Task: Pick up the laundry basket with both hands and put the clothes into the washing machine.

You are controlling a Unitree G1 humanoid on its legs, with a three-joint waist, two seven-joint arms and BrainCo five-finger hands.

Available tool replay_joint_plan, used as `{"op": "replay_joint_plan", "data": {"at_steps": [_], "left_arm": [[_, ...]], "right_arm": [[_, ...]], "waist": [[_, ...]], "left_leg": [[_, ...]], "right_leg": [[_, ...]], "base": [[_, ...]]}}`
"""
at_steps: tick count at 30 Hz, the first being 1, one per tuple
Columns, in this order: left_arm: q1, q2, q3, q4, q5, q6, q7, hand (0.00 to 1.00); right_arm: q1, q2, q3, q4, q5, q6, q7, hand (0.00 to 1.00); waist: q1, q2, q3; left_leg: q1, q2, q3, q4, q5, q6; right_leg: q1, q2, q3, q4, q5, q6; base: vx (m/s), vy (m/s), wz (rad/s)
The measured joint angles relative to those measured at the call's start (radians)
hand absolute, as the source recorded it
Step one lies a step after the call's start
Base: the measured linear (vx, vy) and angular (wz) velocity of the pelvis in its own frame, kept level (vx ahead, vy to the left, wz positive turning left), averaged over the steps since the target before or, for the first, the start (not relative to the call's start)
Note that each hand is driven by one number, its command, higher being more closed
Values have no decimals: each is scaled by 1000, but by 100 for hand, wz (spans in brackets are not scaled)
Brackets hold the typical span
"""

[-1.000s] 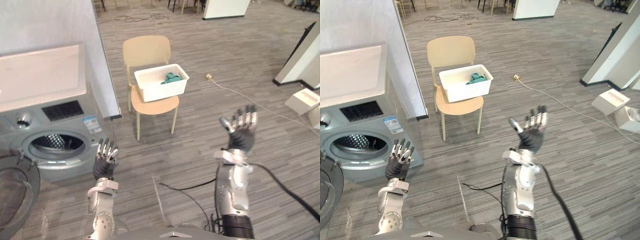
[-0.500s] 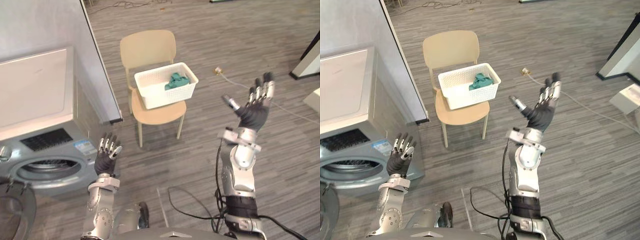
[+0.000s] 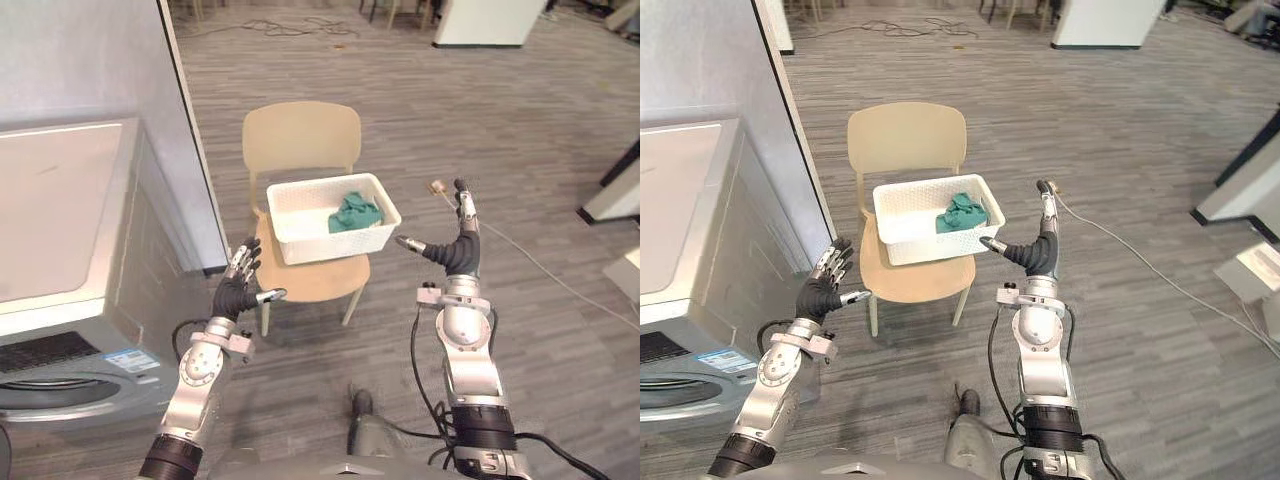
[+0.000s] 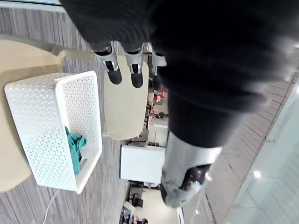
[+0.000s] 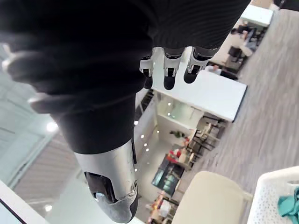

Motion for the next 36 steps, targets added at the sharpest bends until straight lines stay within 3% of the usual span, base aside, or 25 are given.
{"op": "replay_joint_plan", "data": {"at_steps": [1,3,4,5,6,8,9,10,12,14,15,16,17,18,21,23,25,27,29,32,36], "left_arm": [[21,-6,0,23,0,1,3,0],[84,-35,7,37,-3,5,4,0],[124,-57,16,38,-11,10,5,0],[159,-74,40,38,-16,20,4,0],[170,-83,51,38,-25,26,4,0],[205,-99,48,39,-61,36,-3,0],[210,-101,47,39,-63,37,-5,0],[213,-105,47,39,-70,37,-22,0],[214,-108,47,40,-70,38,-36,0],[209,-110,39,55,-69,45,-62,0],[209,-108,33,65,-69,47,-65,0],[208,-100,7,84,-69,52,-70,0],[215,-93,-8,85,-68,54,-78,0],[216,-62,-32,108,-56,59,-97,0],[185,-5,-56,111,-50,68,-129,0],[134,18,-53,107,-51,68,-133,0],[82,27,-52,107,-53,68,-130,0],[55,27,-40,110,-58,67,-122,0],[21,26,-33,115,-73,66,-96,0],[-11,21,-16,115,-81,62,-52,0],[-38,-7,10,105,-153,50,-21,0]], "right_arm": [[4,-6,0,0,-5,3,1,0],[19,-8,3,0,-3,8,1,0],[31,-4,8,2,-1,15,9,0],[50,0,25,2,1,16,20,0],[56,2,31,2,7,16,22,0],[74,0,39,22,22,16,39,0],[74,-1,40,33,30,15,44,0],[76,-3,35,54,40,17,59,0],[74,-11,15,82,39,17,67,0],[43,-79,-11,180,36,27,88,0],[22,-104,-11,216,35,36,88,0],[-26,-160,-11,280,6,46,82,0],[-56,-189,-7,302,-16,59,88,0],[-106,-204,-3,340,-55,81,103,0],[-281,-264,32,493,-82,77,109,0],[-463,-329,98,674,-89,79,110,0],[-720,-405,180,902,-107,78,143,0],[-852,-439,211,1035,-92,78,171,0],[-918,-485,221,1112,-76,84,174,0],[-974,-533,282,1140,-68,103,174,0],[-1027,-639,375,1140,24,101,188,0]], "waist": [[-2,22,-7],[2,75,-34],[15,85,-35],[22,83,-25],[29,84,-12],[64,72,7],[64,69,9],[61,66,10],[58,67,9],[48,67,9],[47,66,9],[45,78,6],[48,91,8],[54,79,18],[49,45,65],[79,31,125],[119,35,202],[136,37,256],[153,32,309],[156,22,353],[153,8,375]], "left_leg": [[14,45,-26,5,-24,-28],[5,144,-60,55,-20,-50],[-78,179,-87,201,42,5],[-174,206,-92,370,156,129],[-210,228,-91,442,217,169],[-296,273,-28,633,234,172],[-307,277,5,644,229,178],[-320,287,82,606,214,158],[-320,286,137,480,193,120],[-322,235,181,187,169,62],[-310,211,191,99,189,56],[-291,178,209,-51,265,63],[-284,172,211,-95,320,57],[-283,142,209,-127,368,17],[-367,73,181,-131,389,50],[-424,55,183,-129,402,69],[-496,38,194,-129,422,95],[-531,32,195,-123,429,103],[-564,34,190,-105,429,104],[-609,46,197,-88,430,105],[-690,65,195,-82,445,109]], "right_leg": [[8,29,-20,50,41,31],[13,105,-80,115,-13,76],[21,137,-113,130,-39,34],[52,165,-136,122,-49,-12],[80,178,-151,108,-42,-32],[180,214,-172,25,-38,-76],[207,215,-178,-5,-34,-82],[253,214,-189,-63,-24,-82],[275,214,-205,-111,-15,-73],[282,203,-246,-162,6,-61],[276,192,-255,-167,9,-57],[257,182,-262,-165,10,-50],[250,183,-261,-163,8,-39],[234,157,-262,-147,5,-27],[153,89,-293,-105,2,5],[92,72,-289,-102,23,11],[8,50,-285,-86,46,18],[-27,45,-285,-88,64,19],[-45,45,-289,-92,75,18],[-88,50,-289,-93,92,16],[-163,40,-362,-73,86,1]], "base": [[265,-554,88],[263,-464,62],[394,-609,41],[324,-512,30],[326,-561,14],[264,-405,-4],[259,-332,16],[167,-202,24],[179,-140,34],[211,-9,58],[141,100,44],[83,130,17],[112,221,10],[117,271,14],[42,225,42],[-74,200,16],[-142,155,-3],[-106,88,0],[-73,45,2],[-42,-3,-14],[-41,-40,-8]]}}
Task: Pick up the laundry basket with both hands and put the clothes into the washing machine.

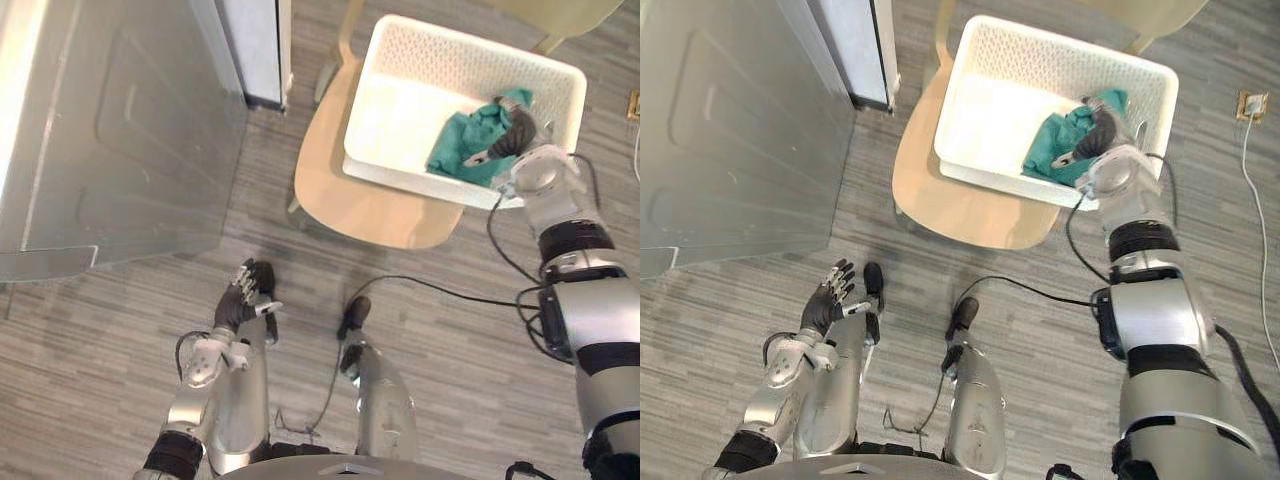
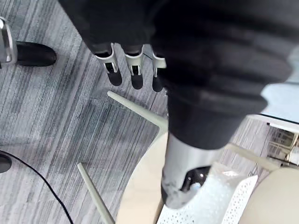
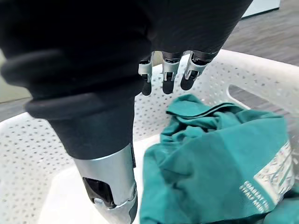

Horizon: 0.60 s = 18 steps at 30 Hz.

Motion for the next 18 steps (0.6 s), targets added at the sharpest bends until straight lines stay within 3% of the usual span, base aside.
{"op": "replay_joint_plan", "data": {"at_steps": [6,12,16,18], "left_arm": [[-19,-59,-10,-57,-59,0,-2,0],[-39,-85,-24,-100,-91,0,-12,0],[-45,-90,-51,-169,-144,-3,-42,0],[-45,-99,-52,-185,-158,-3,-51,0]], "right_arm": [[-95,-137,93,-1,53,-1,23,0],[-121,-150,188,-6,72,-4,27,0],[-127,-174,193,-51,144,-21,39,0],[-127,-175,212,-50,165,-25,65,0]], "waist": [[-3,-3,31],[-6,-4,32],[-5,-4,32],[-5,-4,32]], "left_leg": [[-51,16,-7,-45,43,-11],[-81,22,9,-106,83,-24],[-117,29,28,-154,121,-33],[-119,31,39,-169,131,-38]], "right_leg": [[-68,7,-39,23,5,-3],[-131,8,-58,31,2,-10],[-195,8,-69,46,1,-17],[-217,4,-73,73,-12,-37]], "base": [[-2,-70,0],[15,-58,-3],[9,-23,-1],[17,-23,-2]]}}
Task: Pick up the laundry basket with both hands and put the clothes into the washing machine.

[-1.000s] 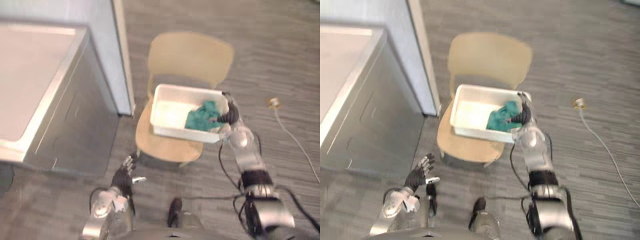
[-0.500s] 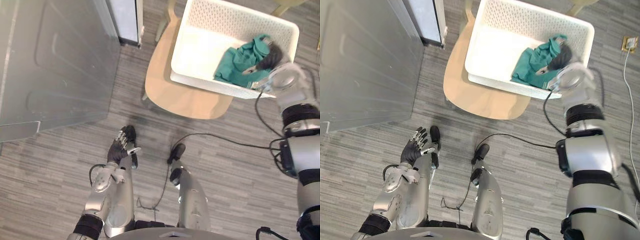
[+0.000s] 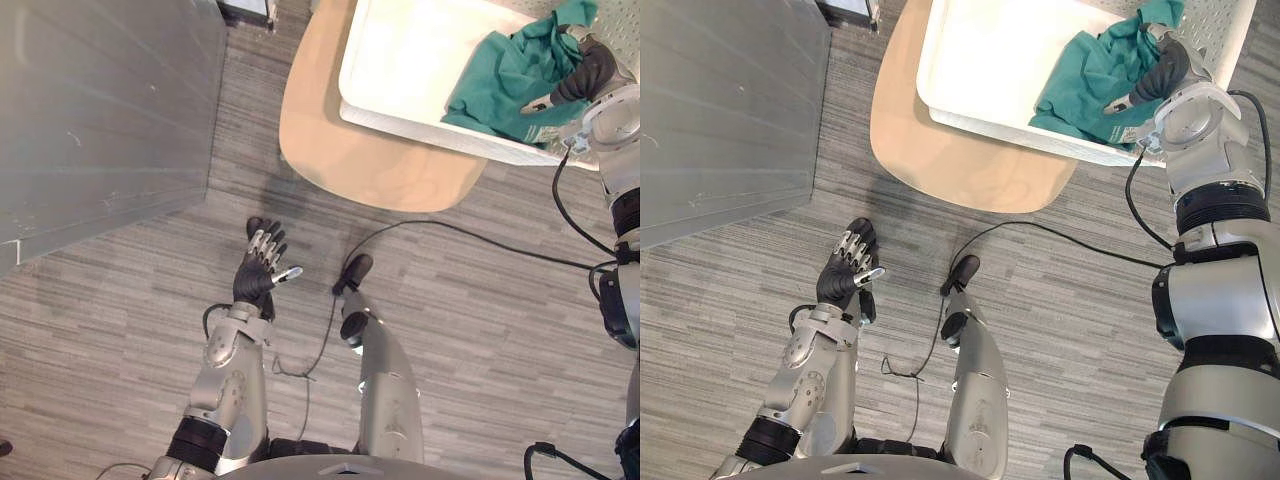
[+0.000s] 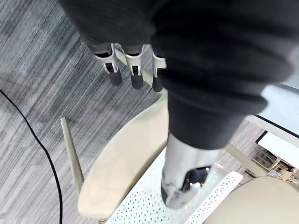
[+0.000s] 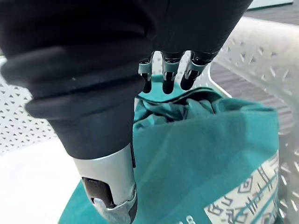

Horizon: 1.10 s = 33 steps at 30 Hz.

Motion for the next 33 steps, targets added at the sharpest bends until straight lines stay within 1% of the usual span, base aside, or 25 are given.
{"op": "replay_joint_plan", "data": {"at_steps": [1,3,4,7,8,10,13,15,16,19,21,23,27,28,30,33], "left_arm": [[0,-4,0,-12,-15,-3,-7,0],[-1,-10,-2,-29,-30,-6,-8,0],[-3,-14,-3,-43,-35,-8,-8,0],[-14,-17,-4,-49,-58,-16,-9,0],[-16,-17,-4,-50,-73,-16,-9,0],[-16,-20,-16,-78,-101,-16,-11,0],[-18,-42,-64,-127,-134,-13,-22,0],[-22,-47,-86,-126,-136,-8,-34,0],[-22,-47,-95,-126,-139,0,-40,0],[-22,-47,-93,-126,-150,6,-41,0],[-24,-47,-90,-128,-153,6,-40,0],[-28,-47,-76,-128,-154,5,-38,0],[-60,-48,-52,-128,-164,-3,-29,0],[-77,-53,-35,-128,-172,-7,-28,0],[-89,-54,-26,-135,-175,-23,-14,0],[-90,-53,-22,-159,-185,-24,-2,0]], "right_arm": [[0,-2,18,-4,20,-1,7,0],[0,-12,20,-33,62,-6,10,0],[0,-27,20,-44,93,-21,13,0],[-4,-74,18,-67,141,-32,31,0],[-3,-84,18,-60,145,-41,32,0],[-33,-93,25,4,134,-42,45,0],[-96,-106,67,66,78,-40,64,0],[-99,-106,82,88,69,-40,68,0],[-98,-107,83,93,68,-36,75,100],[-95,-107,82,88,107,-22,79,100],[-83,-108,73,73,171,-20,79,100],[-28,-106,9,23,258,-26,68,100],[13,-95,-51,6,359,-45,52,100],[15,-76,-71,6,364,-42,33,100],[16,-56,-74,6,364,-39,16,100],[20,-23,-79,-10,364,-37,-17,100]], "waist": [[1,0,0],[-2,0,0],[-3,0,0],[-4,0,0],[-5,0,0],[-3,1,0],[-3,1,0],[-5,2,-1],[-5,2,-1],[-5,3,-2],[-10,3,-3],[-11,3,-5],[-8,3,-8],[-8,4,-8],[-7,4,-8],[-3,4,-9]], "left_leg": [[-3,3,5,-9,7,-3],[-19,4,5,-28,21,-7],[-34,4,5,-47,37,-12],[-51,-2,-2,-115,87,-20],[-51,-6,-6,-140,104,-22],[-65,-11,-16,-182,134,-27],[-103,-12,-17,-199,152,-34],[-113,-12,-23,-200,160,-30],[-119,-12,-23,-199,161,-31],[-126,-12,-18,-199,162,-32],[-131,-10,-14,-198,162,-32],[-132,-10,-7,-194,164,-32],[-134,-7,-3,-177,172,-22],[-133,-5,-4,-169,172,-22],[-132,2,-11,-151,168,-25],[-132,18,-19,-118,153,-25]], "right_leg": [[-16,-1,0,17,-9,-11],[-52,-6,-3,48,-24,-17],[-82,-13,-12,72,-33,-28],[-137,-29,-45,131,-61,-47],[-153,-38,-54,157,-76,-55],[-192,-56,-78,210,-102,-71],[-239,-69,-92,249,-121,-80],[-246,-73,-100,260,-126,-86],[-252,-78,-103,271,-133,-88],[-261,-82,-103,276,-139,-87],[-265,-83,-103,276,-140,-87],[-266,-83,-101,281,-140,-87],[-266,-83,-96,287,-140,-87],[-262,-82,-95,288,-140,-87],[-250,-76,-97,285,-140,-87],[-228,-61,-101,270,-140,-87]], "base": [[29,-58,-2],[22,-65,2],[18,-53,8],[29,-72,20],[22,-56,29],[20,-70,28],[4,-57,18],[1,-36,14],[-7,-44,14],[-18,-46,7],[-23,-48,3],[-21,-56,-1],[-20,-62,-2],[-42,-93,-3],[-42,-85,-4],[-61,-102,-6]]}}
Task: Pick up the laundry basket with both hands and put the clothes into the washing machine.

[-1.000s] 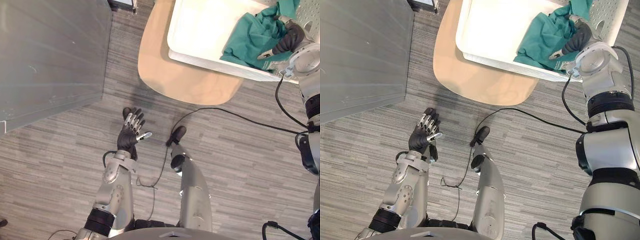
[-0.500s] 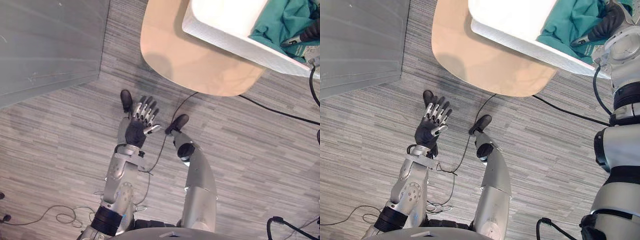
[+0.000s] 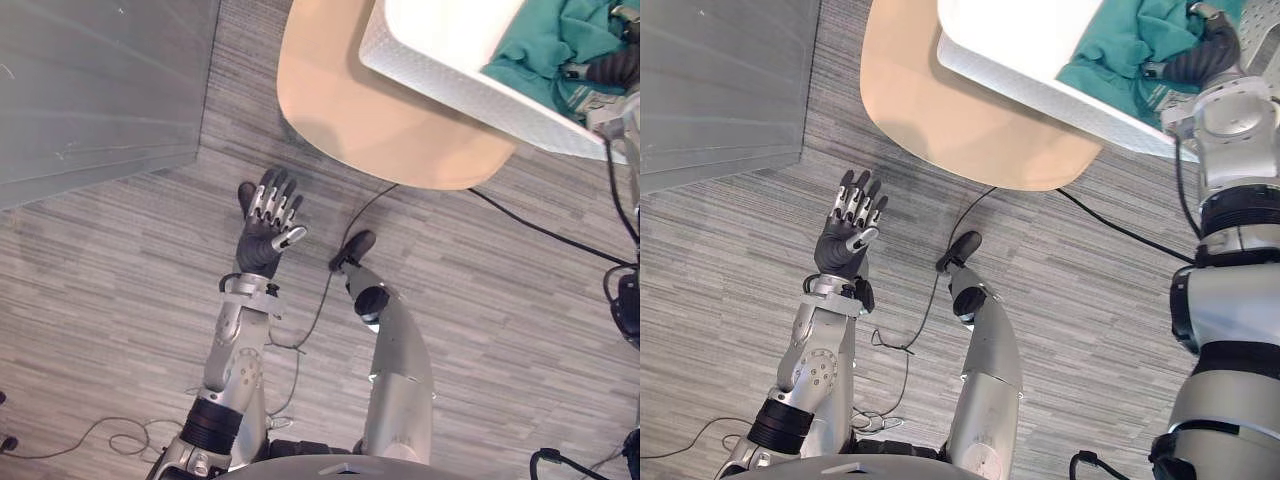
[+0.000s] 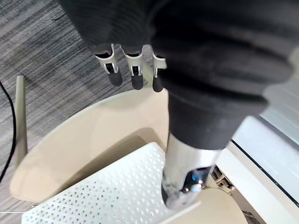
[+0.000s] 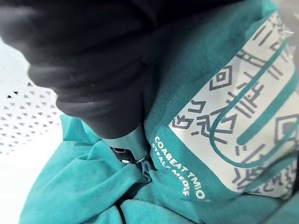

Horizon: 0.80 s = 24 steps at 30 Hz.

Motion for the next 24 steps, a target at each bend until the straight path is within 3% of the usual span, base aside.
{"op": "replay_joint_plan", "data": {"at_steps": [9,15,23,24], "left_arm": [[-13,2,10,-6,-8,-8,12,0],[-25,9,8,-6,-9,-11,11,0],[-42,50,30,-2,-17,-17,21,0],[-43,52,30,-1,-17,-18,23,0]], "right_arm": [[1,48,-38,-306,5,-7,-53,100],[3,56,-159,-474,55,-61,-113,100],[71,56,-360,-620,55,-84,-208,100],[71,57,-368,-621,55,-88,-215,0]], "waist": [[4,0,0],[9,-1,0],[13,-10,-17],[14,-11,-17]], "left_leg": [[23,15,-21,30,-12,3],[76,15,-34,45,-18,6],[165,1,-34,39,-38,3],[175,-1,-34,37,-36,6]], "right_leg": [[58,16,-22,-11,1,1],[131,17,-32,-19,-2,3],[229,16,-36,-41,-2,24],[239,15,-36,-43,-2,25]], "base": [[-40,-99,2],[-12,-96,7],[9,-73,5],[60,-44,7]]}}
